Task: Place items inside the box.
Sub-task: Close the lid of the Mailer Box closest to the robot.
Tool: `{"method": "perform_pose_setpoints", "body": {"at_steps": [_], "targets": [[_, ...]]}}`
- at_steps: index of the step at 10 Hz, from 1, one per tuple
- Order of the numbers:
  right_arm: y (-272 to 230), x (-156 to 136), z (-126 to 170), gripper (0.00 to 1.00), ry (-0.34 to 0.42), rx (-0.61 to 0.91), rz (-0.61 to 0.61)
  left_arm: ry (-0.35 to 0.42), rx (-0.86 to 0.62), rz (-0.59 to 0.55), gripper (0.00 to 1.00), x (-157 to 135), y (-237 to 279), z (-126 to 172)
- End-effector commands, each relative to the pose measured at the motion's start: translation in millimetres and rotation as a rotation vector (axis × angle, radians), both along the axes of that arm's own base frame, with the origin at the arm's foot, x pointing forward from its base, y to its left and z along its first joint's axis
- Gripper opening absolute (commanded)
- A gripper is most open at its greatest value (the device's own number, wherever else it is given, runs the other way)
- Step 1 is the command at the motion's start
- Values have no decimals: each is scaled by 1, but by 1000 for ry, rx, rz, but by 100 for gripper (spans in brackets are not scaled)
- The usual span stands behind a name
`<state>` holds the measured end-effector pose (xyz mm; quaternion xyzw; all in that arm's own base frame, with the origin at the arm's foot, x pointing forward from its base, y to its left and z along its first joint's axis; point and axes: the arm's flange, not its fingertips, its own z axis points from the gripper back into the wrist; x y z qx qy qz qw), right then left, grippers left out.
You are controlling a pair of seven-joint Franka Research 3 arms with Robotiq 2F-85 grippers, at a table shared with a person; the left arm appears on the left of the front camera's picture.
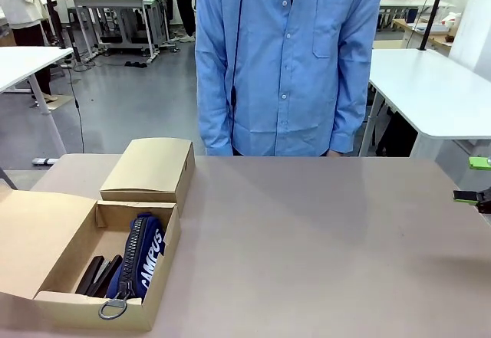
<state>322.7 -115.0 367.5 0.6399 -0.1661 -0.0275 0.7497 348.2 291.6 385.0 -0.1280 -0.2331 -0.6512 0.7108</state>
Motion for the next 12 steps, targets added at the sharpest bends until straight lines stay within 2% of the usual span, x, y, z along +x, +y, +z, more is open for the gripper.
{"method": "perform_pose_setpoints", "body": {"at_steps": [1,3,6,7,9,12], "targets": [[0,-1,1,100,-15,0,14,65,25,-38,100,5,-20,-20],[0,-1,1,100,-15,0,14,101,9,-68,100,13,-36,-39],[0,-1,1,100,-15,0,14,97,-149,-156,100,17,-66,-62],[0,-1,1,100,-15,0,14,97,-198,-189,100,13,-75,-62],[0,-1,1,100,-15,0,14,60,-397,-243,100,10,-83,-50],[0,-1,1,100,-15,0,14,36,-583,-249,100,3,-87,-36]]}}
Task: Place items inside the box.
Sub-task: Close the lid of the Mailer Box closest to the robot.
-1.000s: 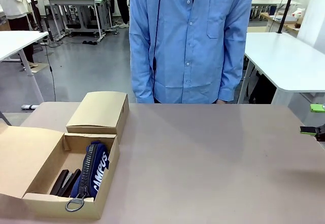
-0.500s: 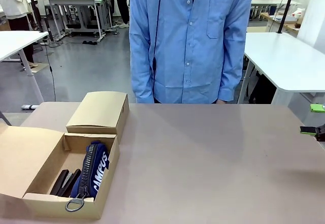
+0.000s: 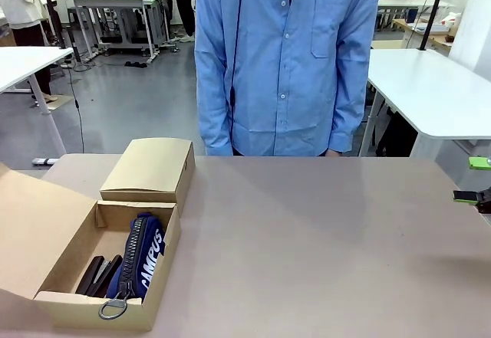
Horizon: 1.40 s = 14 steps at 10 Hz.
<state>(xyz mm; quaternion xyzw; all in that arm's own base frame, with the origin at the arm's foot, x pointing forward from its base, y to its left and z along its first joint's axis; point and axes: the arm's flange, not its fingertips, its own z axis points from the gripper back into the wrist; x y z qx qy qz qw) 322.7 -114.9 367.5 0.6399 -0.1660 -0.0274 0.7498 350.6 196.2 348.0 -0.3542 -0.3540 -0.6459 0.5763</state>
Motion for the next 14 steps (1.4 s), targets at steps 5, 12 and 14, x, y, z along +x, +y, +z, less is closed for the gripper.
{"method": "perform_pose_setpoints", "body": {"at_steps": [5,12,14], "targets": [[0,-1,1,100,-15,0,14,-32,-253,34,100,-21,-33,36],[0,-1,1,100,-15,0,14,25,-407,76,100,-29,-160,53],[0,-1,1,100,-15,0,14,-15,-381,117,100,-25,-198,38]]}}
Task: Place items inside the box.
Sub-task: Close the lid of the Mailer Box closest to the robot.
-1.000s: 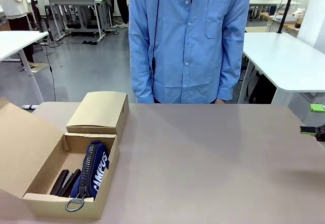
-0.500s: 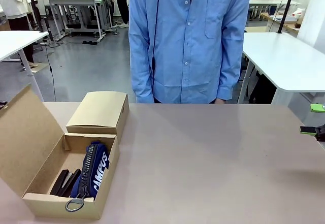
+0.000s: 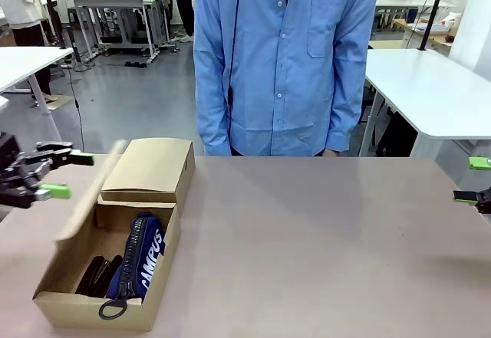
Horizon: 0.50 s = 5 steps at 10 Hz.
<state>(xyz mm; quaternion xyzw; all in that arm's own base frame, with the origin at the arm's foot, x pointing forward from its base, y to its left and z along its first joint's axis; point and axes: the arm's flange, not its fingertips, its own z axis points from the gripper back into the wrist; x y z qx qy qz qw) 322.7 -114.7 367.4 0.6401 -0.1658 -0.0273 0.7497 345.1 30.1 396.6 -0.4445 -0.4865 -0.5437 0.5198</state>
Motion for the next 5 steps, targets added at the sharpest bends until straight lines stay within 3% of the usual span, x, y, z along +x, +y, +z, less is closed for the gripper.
{"method": "perform_pose_setpoints", "body": {"at_steps": [1,3,5], "targets": [[0,-1,1,100,-15,0,14,-48,43,97,100,-17,-48,-26],[0,-1,1,100,-15,0,14,-33,130,65,100,-19,-71,-62],[0,-1,1,100,-15,0,14,-90,215,104,100,-24,-78,-89]]}}
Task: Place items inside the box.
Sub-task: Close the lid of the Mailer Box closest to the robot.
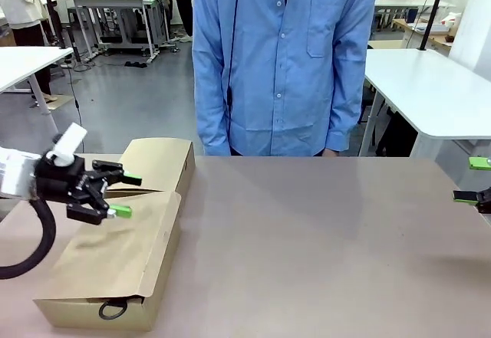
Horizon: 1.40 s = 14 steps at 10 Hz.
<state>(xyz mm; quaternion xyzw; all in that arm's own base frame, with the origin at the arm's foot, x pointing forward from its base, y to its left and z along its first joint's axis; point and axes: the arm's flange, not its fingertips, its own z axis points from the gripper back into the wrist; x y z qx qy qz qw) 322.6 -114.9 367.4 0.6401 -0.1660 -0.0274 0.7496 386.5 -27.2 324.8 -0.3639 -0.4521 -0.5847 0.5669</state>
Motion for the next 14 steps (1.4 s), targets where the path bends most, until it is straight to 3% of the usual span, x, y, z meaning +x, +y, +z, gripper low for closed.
{"method": "perform_pose_setpoints", "body": {"at_steps": [1,5,6,7,9,10,11,13,14], "targets": [[0,-1,1,100,-15,0,14,-62,59,50,100,-71,-23,-28],[0,-1,1,100,-15,0,14,-79,99,28,100,-81,-19,-38],[0,-1,1,100,-15,0,14,-57,56,27,100,-80,-12,-24],[0,-1,1,100,-15,0,14,0,-67,59,100,-81,7,12],[0,-1,1,100,-15,0,14,121,-272,206,100,-89,58,77],[0,-1,1,100,-15,0,14,230,-309,308,100,-94,86,98],[0,-1,1,100,-15,0,14,389,-276,343,100,-99,111,109],[0,-1,1,100,-15,0,14,872,-131,315,100,-101,149,106],[0,-1,1,100,-15,0,14,992,-104,302,100,-97,157,93]]}}
